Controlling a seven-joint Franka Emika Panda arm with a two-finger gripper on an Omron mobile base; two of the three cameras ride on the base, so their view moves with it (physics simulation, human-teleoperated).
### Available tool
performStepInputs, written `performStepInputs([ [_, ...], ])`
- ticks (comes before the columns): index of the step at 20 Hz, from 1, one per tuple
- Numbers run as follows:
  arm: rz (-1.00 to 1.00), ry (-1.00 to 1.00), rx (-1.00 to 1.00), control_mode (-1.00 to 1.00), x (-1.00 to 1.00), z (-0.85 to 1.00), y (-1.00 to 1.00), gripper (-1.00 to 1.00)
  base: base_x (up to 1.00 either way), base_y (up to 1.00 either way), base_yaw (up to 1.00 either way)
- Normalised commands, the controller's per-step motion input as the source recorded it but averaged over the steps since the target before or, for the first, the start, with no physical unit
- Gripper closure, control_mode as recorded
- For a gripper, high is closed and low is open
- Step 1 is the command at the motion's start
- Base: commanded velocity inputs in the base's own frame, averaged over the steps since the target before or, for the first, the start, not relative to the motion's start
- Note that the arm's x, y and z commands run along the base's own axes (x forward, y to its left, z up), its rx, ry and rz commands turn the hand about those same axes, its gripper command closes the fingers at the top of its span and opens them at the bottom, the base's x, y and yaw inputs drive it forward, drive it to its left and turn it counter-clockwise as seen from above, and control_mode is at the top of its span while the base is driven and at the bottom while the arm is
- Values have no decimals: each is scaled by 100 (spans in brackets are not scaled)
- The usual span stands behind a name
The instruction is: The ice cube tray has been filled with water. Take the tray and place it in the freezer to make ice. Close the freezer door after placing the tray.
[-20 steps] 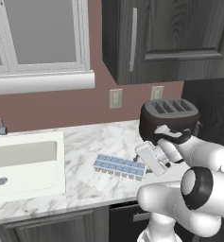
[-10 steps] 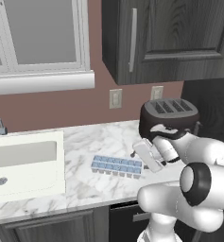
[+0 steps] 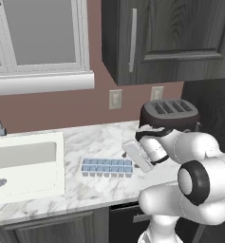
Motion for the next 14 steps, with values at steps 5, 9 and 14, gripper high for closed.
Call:
performStepInputs([
  [5, 0, 0, 0, -100, -34, -55, 77, 100, 0, 0, 0],
  [9, 0, 0, 0, -100, -30, -33, 37, 100, 0, 0, 0],
  [14, 0, 0, 0, -100, -6, -23, 7, 100, 0, 0, 0],
])
